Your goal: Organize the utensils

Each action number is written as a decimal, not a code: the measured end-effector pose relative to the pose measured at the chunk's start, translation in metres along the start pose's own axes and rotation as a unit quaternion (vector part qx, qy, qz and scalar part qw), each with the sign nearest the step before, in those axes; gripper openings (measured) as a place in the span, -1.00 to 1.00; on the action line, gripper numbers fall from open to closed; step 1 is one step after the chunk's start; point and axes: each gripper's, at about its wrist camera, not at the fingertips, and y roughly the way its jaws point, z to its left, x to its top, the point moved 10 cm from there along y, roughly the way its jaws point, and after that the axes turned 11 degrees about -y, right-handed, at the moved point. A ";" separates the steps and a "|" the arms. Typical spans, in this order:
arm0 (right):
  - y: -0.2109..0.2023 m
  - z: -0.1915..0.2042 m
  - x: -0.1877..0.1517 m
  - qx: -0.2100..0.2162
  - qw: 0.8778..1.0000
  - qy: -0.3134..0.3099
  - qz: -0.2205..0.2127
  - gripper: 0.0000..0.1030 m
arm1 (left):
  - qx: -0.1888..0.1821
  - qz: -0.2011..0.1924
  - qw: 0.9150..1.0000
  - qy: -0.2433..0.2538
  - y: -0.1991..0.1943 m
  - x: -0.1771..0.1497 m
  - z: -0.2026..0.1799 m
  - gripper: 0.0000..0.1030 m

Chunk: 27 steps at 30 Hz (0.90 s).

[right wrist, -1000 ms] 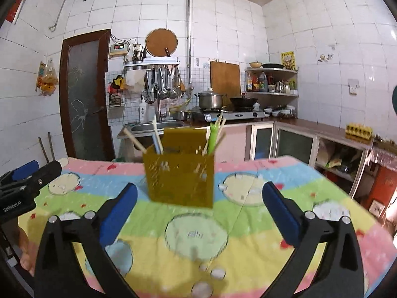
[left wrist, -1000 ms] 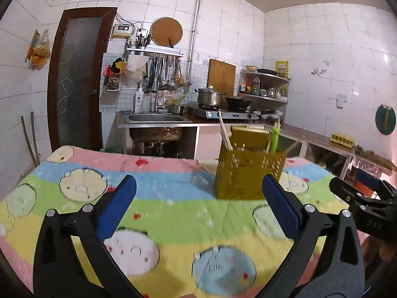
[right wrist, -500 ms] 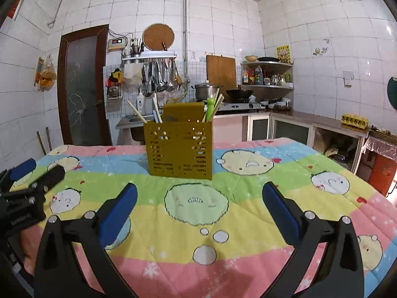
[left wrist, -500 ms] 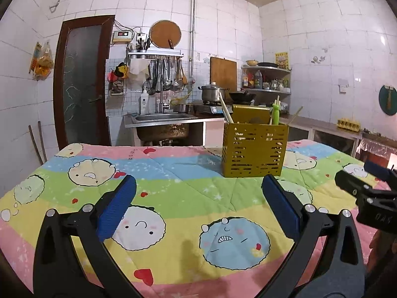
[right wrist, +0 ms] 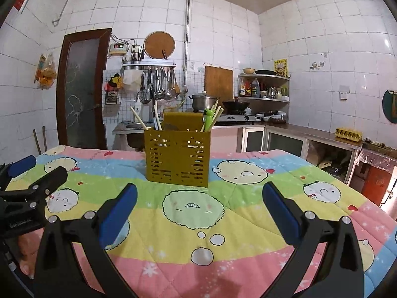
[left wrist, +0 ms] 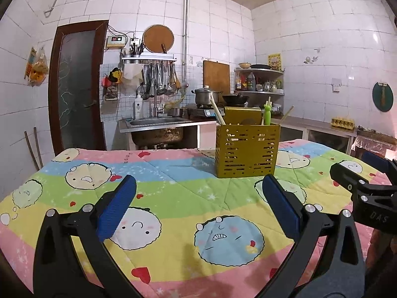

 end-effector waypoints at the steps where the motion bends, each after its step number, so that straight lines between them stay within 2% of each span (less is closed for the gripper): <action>1: 0.000 -0.001 0.000 0.000 1.000 0.001 0.000 0.91 | 0.000 0.001 1.000 -0.001 0.000 0.000 0.000 0.91; 27: -0.003 -0.002 0.000 -0.003 1.000 0.006 -0.006 0.91 | 0.008 -0.008 1.000 -0.001 -0.002 0.004 0.001 0.91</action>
